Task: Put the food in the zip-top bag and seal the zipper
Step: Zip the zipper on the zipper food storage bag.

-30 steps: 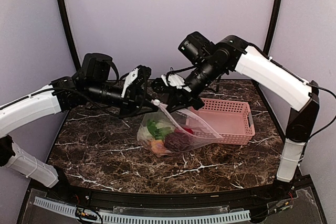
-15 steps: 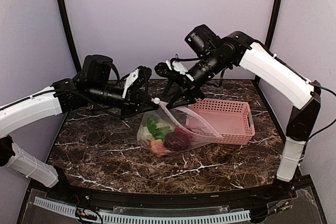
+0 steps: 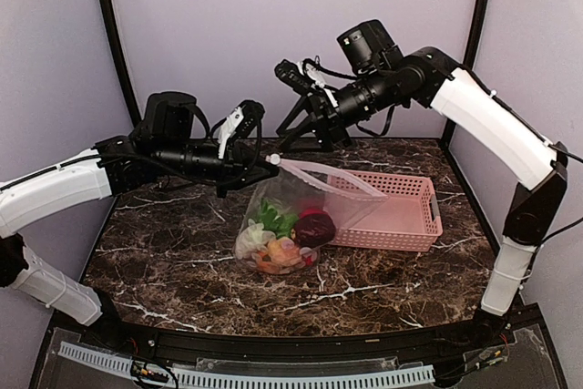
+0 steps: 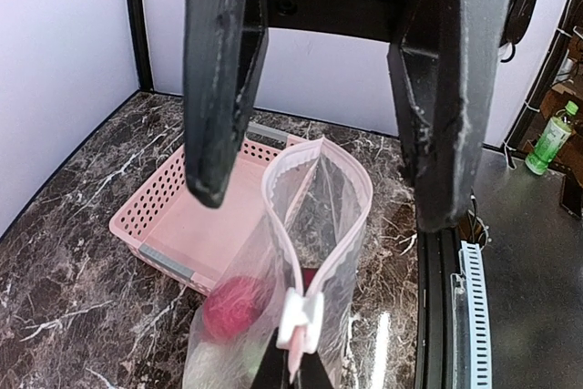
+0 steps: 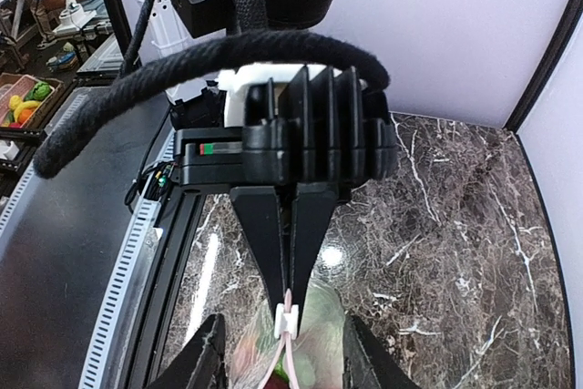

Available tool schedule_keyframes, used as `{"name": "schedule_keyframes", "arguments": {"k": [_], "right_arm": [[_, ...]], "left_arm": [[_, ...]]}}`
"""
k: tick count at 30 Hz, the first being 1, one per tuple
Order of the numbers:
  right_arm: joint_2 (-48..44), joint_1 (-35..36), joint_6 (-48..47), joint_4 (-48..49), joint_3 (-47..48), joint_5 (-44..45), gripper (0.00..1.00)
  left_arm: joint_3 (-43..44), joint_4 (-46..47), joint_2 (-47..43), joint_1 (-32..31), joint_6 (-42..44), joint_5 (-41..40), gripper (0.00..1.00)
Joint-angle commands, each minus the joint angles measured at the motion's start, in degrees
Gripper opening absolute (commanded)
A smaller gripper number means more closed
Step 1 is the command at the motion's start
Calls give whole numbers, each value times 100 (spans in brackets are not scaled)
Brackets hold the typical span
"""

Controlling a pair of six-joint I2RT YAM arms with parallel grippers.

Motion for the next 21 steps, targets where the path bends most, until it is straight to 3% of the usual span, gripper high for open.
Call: {"name": "schedule_keyframes", "arguments": {"k": [1, 9, 13, 21], "right_arm": [[151, 25, 313, 293, -33, 263, 40], [276, 75, 79, 36, -64, 203, 41], [315, 93, 35, 25, -58, 241, 32], [397, 159, -128, -184, -55, 330, 33]], "left_arm": [[120, 236, -14, -28, -181, 14, 1], [86, 242, -75, -28, -160, 24, 1], [66, 236, -78, -28, -138, 22, 1], [14, 271, -95, -28, -141, -45, 1]]}}
